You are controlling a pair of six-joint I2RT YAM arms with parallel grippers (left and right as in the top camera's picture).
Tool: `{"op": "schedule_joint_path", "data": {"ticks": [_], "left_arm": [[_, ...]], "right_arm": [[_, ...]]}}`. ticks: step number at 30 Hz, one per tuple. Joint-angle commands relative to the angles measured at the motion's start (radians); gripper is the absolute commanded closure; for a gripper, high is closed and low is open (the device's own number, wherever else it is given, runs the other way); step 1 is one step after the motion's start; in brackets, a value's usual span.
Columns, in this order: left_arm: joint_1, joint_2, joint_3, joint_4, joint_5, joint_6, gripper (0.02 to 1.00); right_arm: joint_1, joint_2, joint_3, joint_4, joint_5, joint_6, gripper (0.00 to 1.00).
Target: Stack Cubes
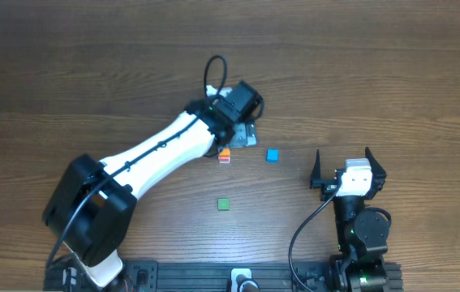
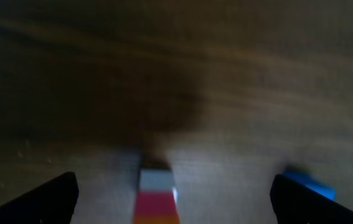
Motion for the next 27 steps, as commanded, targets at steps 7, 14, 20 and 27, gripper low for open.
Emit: {"op": "schedule_joint_path", "data": {"ticks": [7, 14, 20, 27], "left_arm": [[0.277, -0.150, 0.020, 0.061, -0.042, 0.115, 0.020], [0.431, -0.334, 0.019, 0.036, -0.047, 0.180, 0.020], [0.486, -0.552, 0.015, -0.002, -0.058, 0.233, 0.020], [0.514, -0.829, -0.018, -0.034, -0.058, 0.299, 0.020]], "right_arm": [[-0.007, -0.005, -0.005, -0.005, -0.005, 0.002, 0.009], [-0.007, -0.005, -0.005, -0.005, -0.005, 0.002, 0.007], [-0.007, -0.005, -0.005, -0.005, -0.005, 0.002, 0.009], [-0.007, -0.005, -0.005, -0.005, -0.005, 0.002, 0.009]]}}
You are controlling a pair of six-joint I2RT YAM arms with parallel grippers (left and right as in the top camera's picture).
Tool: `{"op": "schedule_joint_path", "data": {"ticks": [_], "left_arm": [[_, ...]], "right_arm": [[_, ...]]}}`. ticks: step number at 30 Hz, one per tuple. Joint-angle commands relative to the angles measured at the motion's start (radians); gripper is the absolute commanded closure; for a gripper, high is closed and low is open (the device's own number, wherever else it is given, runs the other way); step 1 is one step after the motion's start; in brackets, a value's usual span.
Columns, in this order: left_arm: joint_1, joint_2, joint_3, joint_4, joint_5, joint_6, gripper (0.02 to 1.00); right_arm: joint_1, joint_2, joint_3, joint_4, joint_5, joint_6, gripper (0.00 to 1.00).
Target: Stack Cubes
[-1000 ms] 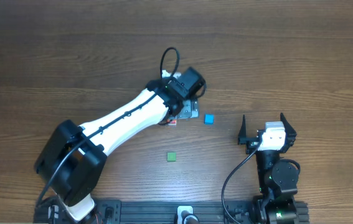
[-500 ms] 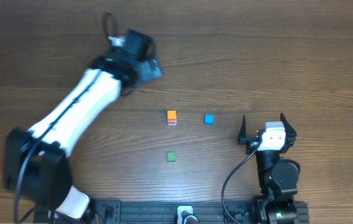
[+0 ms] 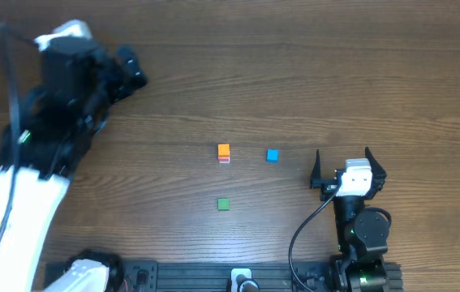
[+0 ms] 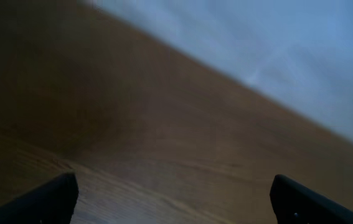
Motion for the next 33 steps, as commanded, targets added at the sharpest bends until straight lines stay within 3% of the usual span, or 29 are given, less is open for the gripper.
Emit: {"op": "schedule_joint_path", "data": {"ticks": [1, 5, 12, 22, 33], "left_arm": [[0.016, -0.180, -0.042, 0.017, -0.013, 0.094, 0.025], [0.056, -0.347, -0.179, 0.095, 0.011, 0.145, 0.023], [0.190, -0.652, -0.533, 0.288, 0.169, 0.259, 0.025], [0.214, -0.925, -0.963, 0.588, 0.311, 0.453, 0.020], [0.214, -1.032, -1.172, 0.746, 0.336, 0.453, 0.020]], "right_arm": [[-0.007, -0.005, -0.005, -0.005, -0.005, 0.003, 0.007], [-0.007, -0.005, -0.005, -0.005, -0.005, 0.003, 0.009], [-0.007, -0.005, -0.005, -0.005, -0.005, 0.003, 0.007], [-0.007, -0.005, -0.005, -0.005, -0.005, 0.003, 0.007], [-0.007, -0.005, -0.005, -0.005, -0.005, 0.003, 0.009]]}}
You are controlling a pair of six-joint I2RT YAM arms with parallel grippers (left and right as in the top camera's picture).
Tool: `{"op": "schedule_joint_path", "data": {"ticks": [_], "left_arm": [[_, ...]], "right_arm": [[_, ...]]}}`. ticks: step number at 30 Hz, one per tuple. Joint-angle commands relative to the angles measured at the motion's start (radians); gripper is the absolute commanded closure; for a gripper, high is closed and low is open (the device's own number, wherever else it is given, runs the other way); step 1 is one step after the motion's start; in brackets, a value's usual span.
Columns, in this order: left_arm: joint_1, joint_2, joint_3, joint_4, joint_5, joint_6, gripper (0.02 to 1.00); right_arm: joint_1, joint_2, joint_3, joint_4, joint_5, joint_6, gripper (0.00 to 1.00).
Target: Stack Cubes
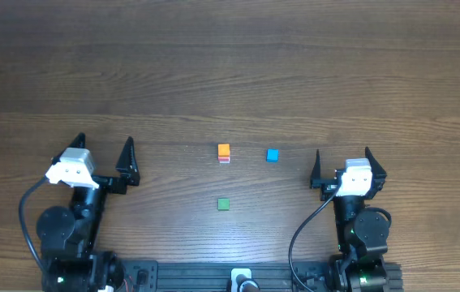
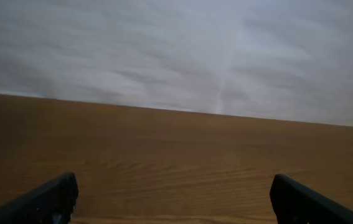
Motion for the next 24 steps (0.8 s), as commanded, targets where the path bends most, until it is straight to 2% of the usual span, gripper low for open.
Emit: {"op": "schedule_joint_path", "data": {"ticks": [1, 14, 24], "left_arm": [[0.005, -0.045, -0.044, 0.029, 0.022, 0.028, 0.020], [0.008, -0.166, -0.186, 0.068, 0.021, 0.079, 0.020], [0.009, -0.166, -0.191, -0.008, 0.033, 0.080, 0.020]], "right_arm": [[-0.007, -0.005, -0.005, -0.004, -0.005, 0.003, 0.009], [-0.007, -0.005, -0.005, -0.004, -0.005, 0.003, 0.007], [-0.007, -0.005, -0.005, -0.004, -0.005, 0.003, 0.007]]}}
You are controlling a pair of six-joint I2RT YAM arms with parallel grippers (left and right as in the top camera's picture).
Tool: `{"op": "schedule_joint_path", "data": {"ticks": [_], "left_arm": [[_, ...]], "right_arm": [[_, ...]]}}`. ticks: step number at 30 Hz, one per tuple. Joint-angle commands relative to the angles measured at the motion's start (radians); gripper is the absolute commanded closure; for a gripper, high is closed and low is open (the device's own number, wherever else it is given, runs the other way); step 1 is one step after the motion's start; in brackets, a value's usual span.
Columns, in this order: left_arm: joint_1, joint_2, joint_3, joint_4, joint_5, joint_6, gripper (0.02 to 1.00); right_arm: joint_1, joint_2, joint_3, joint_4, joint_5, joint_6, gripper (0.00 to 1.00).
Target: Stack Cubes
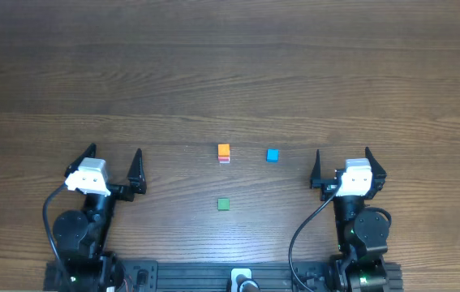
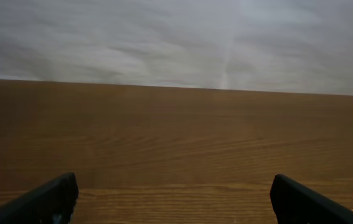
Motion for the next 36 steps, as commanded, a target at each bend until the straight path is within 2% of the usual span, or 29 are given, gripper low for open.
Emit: {"op": "schedule_joint_path", "data": {"ticks": [1, 28, 33, 36], "left_arm": [[0.010, -0.012, -0.006, 0.000, 0.020, 0.017, 0.020], [0.020, -0.012, -0.006, 0.001, 0.019, 0.018, 0.020], [0.020, -0.012, -0.006, 0.001, 0.019, 0.018, 0.018], [0.020, -0.012, -0.006, 0.001, 0.019, 0.018, 0.020]], "right_arm": [[-0.007, -0.005, -0.005, -0.005, -0.005, 0.002, 0.007], [-0.007, -0.005, -0.005, -0.005, -0.005, 0.002, 0.009], [-0.007, -0.005, -0.005, 0.026, -0.025, 0.005, 0.009], [-0.006, -0.005, -0.005, 0.021, -0.034, 0.100, 0.009]]}}
